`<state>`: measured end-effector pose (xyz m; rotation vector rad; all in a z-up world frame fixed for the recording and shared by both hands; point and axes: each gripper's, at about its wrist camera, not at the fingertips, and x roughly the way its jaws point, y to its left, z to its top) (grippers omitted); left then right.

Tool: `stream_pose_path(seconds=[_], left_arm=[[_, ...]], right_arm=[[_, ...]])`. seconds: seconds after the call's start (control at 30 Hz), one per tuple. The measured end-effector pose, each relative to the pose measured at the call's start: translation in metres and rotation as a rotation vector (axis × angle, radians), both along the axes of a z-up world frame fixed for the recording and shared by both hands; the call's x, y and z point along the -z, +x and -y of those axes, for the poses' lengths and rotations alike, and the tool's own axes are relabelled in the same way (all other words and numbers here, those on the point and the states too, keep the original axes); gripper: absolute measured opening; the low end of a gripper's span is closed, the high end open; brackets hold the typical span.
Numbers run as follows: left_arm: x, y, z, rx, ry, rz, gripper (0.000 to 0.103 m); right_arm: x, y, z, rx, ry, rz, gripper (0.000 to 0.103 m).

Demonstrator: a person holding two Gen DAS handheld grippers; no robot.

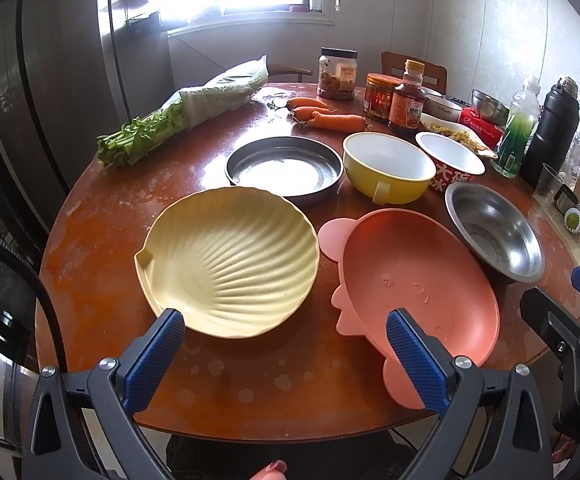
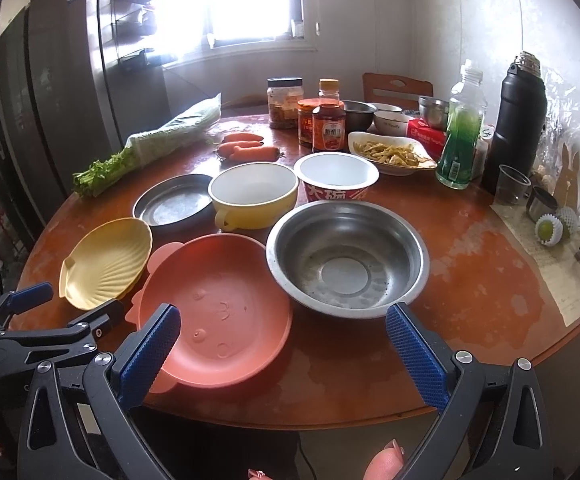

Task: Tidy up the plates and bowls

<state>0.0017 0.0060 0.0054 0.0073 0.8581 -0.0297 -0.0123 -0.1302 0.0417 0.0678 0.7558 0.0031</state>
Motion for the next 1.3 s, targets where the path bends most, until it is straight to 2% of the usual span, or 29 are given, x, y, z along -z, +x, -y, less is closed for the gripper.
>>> stream_pose_path(seconds=[0.97, 1.3], left_arm=[[-0.007, 0.006, -0.006, -0.007, -0.007, 0.009, 0.102], [-0.009, 0.014, -0.025, -0.039, -0.018, 0.016, 0.102]], right_arm=[[-0.002, 0.010, -0.005, -0.009, -0.005, -0.007, 0.103], [-0.004, 0.022, -0.020, -0.039, 0.001, -0.004, 0.102]])
